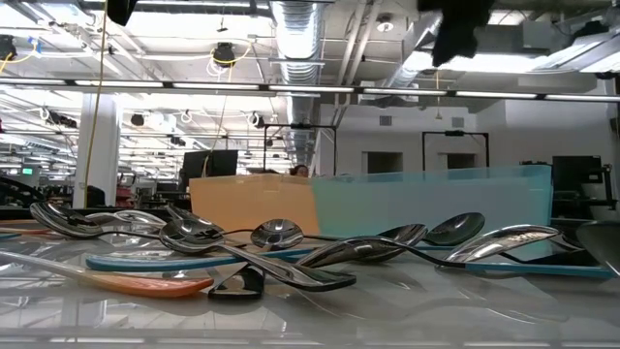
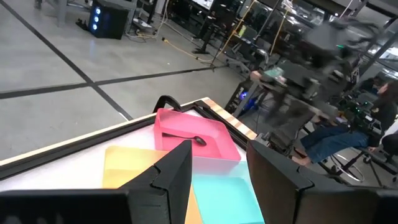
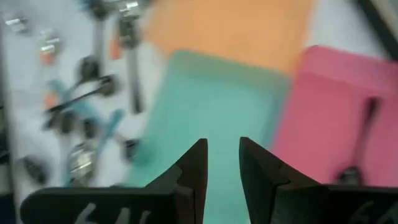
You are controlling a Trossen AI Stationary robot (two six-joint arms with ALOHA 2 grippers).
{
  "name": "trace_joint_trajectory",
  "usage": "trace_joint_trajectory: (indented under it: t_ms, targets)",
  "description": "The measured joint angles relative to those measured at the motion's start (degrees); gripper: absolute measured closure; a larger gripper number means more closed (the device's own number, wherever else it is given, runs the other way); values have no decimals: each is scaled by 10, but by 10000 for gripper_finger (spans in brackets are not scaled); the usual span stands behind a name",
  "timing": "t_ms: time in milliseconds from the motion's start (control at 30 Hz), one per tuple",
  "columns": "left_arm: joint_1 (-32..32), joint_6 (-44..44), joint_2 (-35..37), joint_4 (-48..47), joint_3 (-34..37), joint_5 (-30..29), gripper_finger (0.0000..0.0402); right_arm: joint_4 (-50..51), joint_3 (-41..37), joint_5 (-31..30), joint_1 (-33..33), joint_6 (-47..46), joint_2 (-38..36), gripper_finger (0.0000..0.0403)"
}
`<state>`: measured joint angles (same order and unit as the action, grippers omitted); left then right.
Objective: Sort silverware by color (type)
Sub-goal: Put the orange spoon into the orange bin
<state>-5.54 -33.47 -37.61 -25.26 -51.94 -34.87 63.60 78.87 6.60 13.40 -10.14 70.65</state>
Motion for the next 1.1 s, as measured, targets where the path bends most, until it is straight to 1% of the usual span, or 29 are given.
trace_joint_trajectory:
  t_ms: [167,267,333,433,567,667,767,933,1100]
  targets:
    - [0,0,0,-11,0,0,262,10,0,-5,-147,-96,-14,302]
    - [0,0,0,-13,0,0,262,10,0,-25,-233,-157,-8,302]
    - [0,-2,0,-13,0,2,262,4,-3,-39,-289,-191,1,302]
    - [0,-2,0,-13,0,21,262,4,-13,-59,-363,-240,20,302]
    - [0,-2,0,-15,0,36,262,3,-14,-94,-442,-290,59,302]
    - [0,-2,0,-15,0,35,262,3,-14,-109,-482,-303,96,302]
    - [0,3,0,-15,0,35,262,7,-14,-127,-506,-303,137,302]
    - [0,6,0,-15,0,35,262,39,-14,-158,-520,-289,195,302]
    - [0,7,0,-15,0,35,262,34,-15,-193,-528,-239,223,302]
